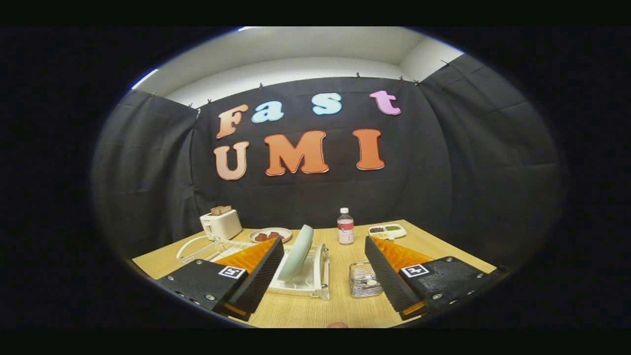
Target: Take the plate from the dish rack, then take the spoon from the basket and place it into the plate.
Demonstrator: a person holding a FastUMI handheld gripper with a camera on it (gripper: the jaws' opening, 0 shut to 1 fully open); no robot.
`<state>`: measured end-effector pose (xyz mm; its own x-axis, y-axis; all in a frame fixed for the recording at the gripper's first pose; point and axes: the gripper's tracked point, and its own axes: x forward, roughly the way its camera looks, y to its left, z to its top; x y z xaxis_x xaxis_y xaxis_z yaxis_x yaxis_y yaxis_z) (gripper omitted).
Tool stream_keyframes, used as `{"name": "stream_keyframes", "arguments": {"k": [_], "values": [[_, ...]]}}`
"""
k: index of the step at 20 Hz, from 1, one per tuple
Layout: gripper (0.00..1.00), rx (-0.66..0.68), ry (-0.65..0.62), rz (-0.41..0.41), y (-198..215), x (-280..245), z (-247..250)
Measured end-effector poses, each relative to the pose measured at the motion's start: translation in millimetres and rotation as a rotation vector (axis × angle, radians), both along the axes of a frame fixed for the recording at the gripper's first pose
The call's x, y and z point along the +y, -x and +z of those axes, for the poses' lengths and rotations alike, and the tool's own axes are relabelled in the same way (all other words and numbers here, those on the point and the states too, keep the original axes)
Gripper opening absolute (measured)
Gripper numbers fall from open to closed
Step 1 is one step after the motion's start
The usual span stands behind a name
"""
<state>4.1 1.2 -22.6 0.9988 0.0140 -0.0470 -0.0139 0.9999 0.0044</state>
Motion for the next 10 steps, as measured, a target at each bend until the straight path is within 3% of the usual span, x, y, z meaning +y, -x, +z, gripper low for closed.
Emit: {"name": "stream_keyframes", "arguments": {"k": [10], "values": [[0.98, 0.033, 0.0, 0.001, -0.6, 0.5, -14.0]]}}
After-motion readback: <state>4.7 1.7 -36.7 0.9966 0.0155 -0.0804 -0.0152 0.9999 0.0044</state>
